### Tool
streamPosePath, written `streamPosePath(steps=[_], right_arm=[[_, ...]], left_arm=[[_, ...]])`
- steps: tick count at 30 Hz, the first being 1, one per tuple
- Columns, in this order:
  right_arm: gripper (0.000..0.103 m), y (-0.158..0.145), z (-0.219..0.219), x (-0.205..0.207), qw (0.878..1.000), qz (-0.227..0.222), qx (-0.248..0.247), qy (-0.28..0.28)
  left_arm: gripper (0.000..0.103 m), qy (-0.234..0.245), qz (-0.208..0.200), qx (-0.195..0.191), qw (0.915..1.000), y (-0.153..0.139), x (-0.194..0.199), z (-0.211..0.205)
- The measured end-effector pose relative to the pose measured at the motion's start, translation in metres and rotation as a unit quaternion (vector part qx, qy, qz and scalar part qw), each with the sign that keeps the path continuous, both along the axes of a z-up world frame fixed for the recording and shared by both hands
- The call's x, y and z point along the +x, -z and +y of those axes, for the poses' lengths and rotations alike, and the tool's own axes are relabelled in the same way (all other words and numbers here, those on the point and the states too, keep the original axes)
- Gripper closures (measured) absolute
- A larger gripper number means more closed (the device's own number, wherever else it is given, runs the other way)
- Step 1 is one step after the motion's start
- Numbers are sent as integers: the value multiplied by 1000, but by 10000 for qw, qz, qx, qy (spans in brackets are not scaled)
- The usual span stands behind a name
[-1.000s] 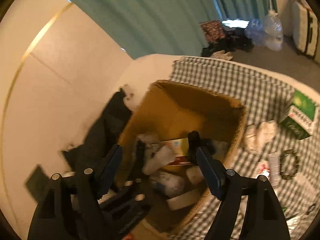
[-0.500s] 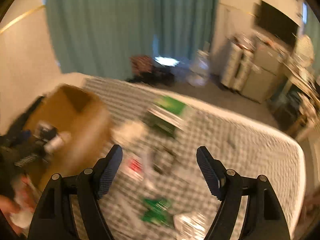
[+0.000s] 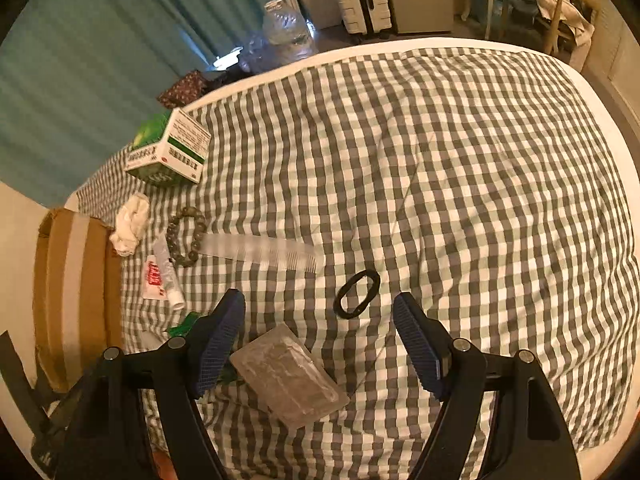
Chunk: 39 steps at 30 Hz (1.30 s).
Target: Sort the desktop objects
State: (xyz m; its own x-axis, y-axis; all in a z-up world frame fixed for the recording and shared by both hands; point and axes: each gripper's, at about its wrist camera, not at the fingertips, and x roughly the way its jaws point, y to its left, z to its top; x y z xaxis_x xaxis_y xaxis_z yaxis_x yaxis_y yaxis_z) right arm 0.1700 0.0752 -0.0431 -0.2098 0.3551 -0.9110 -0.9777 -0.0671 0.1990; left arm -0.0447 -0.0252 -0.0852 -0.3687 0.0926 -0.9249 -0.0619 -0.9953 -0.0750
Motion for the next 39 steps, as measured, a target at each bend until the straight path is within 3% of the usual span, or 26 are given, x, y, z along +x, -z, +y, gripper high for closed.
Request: streamPosePath(steps=[2,5,7,12,13,18,22,24,28,31,33,36,39], right_arm=[[27,10,4,-2,9997,-248,-49,26],[27,33,12,4,9990,-130,-393,166],[29,47,16,7,9975,-144,-617,309],[31,68,26,6,9949,-287,-840,489],[31,72,28,7,9941,-272,-895,540],[31,93,36,10,9914,-286,-1066,700],[22,98,37,6,9915,-368,-1097,599],[1,101,39,0,9920,-306,-1144,431],[0,102,36,-9,9923,-542,-1107,125],[29,93,33,5,9924,-560,-1018,417],[58,87,31,16,9919,-564,-954,627],[90,79,28,30,9920,-403,-893,795],[98,71,24,36,9921,-329,-843,864]], left_arm=[[0,-66,-67,-203,9998,10,0,3],[0,-274,-340,175,9989,21,-5,-2],[0,-384,-464,212,9980,31,-7,-2],[3,-217,-702,-121,9972,53,-9,9],[7,-191,-767,-127,9968,58,-10,11],[11,-177,-1161,96,9930,81,-13,12],[15,-69,-1178,92,9930,84,-11,15],[21,10,-1158,93,9932,84,-11,17],[62,310,-1002,164,9943,75,-5,29],[74,471,-932,190,9944,70,-1,36],[78,481,-923,246,9943,69,1,36],[90,508,-945,437,9933,65,4,35],[93,484,-924,690,9921,57,7,31]])
